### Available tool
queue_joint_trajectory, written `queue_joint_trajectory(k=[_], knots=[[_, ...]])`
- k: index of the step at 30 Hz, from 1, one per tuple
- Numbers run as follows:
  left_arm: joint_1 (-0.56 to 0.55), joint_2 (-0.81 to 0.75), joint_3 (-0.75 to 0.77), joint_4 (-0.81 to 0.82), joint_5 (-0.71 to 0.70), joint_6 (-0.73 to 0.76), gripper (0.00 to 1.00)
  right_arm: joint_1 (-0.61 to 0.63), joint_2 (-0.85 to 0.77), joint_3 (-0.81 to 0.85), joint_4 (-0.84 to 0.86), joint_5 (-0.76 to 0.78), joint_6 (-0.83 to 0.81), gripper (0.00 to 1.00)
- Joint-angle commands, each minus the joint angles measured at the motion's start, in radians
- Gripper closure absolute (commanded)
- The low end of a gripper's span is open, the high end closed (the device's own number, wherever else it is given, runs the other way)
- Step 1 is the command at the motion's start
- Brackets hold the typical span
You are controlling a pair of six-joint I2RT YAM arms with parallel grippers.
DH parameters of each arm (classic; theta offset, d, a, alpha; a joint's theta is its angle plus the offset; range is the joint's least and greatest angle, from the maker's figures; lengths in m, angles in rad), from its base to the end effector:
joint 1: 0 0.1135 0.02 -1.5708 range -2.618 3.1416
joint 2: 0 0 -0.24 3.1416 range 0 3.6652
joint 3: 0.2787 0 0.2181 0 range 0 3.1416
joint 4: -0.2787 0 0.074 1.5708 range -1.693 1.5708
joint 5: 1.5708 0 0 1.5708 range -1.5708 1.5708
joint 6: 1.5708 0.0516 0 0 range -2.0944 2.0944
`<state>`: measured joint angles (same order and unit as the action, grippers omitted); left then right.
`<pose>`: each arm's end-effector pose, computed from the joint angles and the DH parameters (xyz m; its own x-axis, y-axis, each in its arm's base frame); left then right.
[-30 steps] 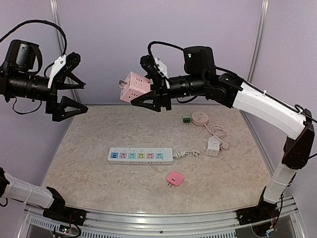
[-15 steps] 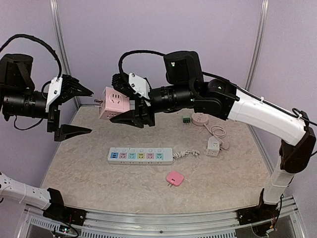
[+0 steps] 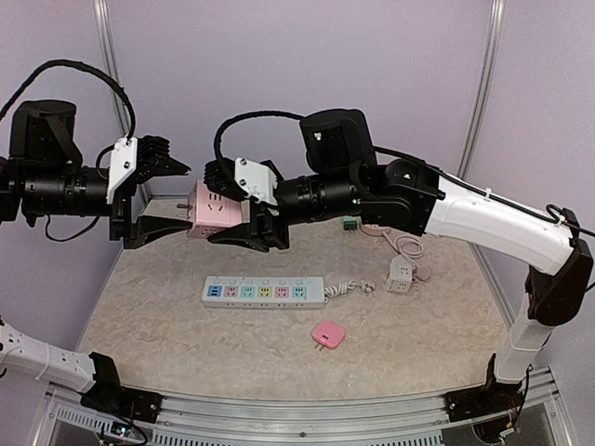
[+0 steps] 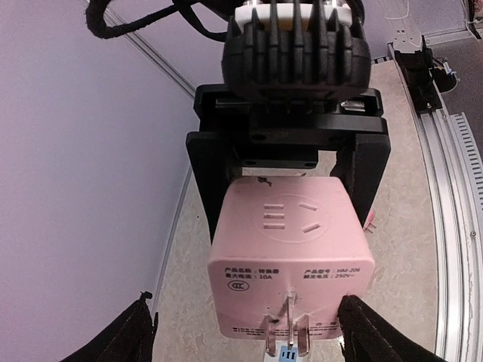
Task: Insert the plug
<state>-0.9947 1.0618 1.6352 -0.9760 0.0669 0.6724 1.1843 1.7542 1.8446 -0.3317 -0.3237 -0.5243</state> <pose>0.0854 -0.1378 0.4381 0.3751 0.5635 -0.7361 0.8137 0.1802 0.5526 0.1305 0.3642 0.3988 0.4199 -0.2273 -0.8786 -0.9061 -0.0491 -0.4203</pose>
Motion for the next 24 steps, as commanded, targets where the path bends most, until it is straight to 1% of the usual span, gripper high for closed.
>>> queue_joint_trajectory(k=[1,3,6,7,12,14,15,17,22,24], knots=[[-0.01,0.016,-0.024,0.019,0.029,0.003,0.23,0.014,-0.03,0.008,0.078,0.002,-0.013,1.0],[-0.01,0.015,-0.029,0.004,0.041,0.013,0.23,0.015,-0.028,0.012,0.078,0.005,-0.015,1.0],[-0.011,0.015,-0.039,-0.028,0.071,0.031,0.14,0.015,-0.025,0.02,0.073,0.02,-0.017,1.0],[-0.013,0.014,-0.045,-0.029,0.075,0.029,0.14,0.015,-0.024,0.021,0.073,0.021,-0.019,1.0],[-0.015,0.016,-0.046,-0.018,0.069,0.027,0.12,0.014,-0.024,0.021,0.076,0.019,-0.022,1.0],[-0.017,0.021,-0.043,-0.012,0.065,0.027,0.15,0.015,-0.025,0.021,0.078,0.016,-0.022,1.0],[-0.018,0.022,-0.041,-0.01,0.063,0.028,0.17,0.014,-0.025,0.021,0.079,0.013,-0.021,1.0],[-0.022,0.023,-0.04,-0.005,0.06,0.029,0.25,0.014,-0.025,0.019,0.078,0.009,-0.019,1.0],[-0.025,0.02,-0.043,-0.002,0.056,0.033,0.59,0.014,-0.025,0.017,0.079,0.014,-0.016,1.0],[-0.025,0.017,-0.045,-0.001,0.053,0.035,0.7,0.015,-0.027,0.014,0.078,0.016,-0.015,1.0]])
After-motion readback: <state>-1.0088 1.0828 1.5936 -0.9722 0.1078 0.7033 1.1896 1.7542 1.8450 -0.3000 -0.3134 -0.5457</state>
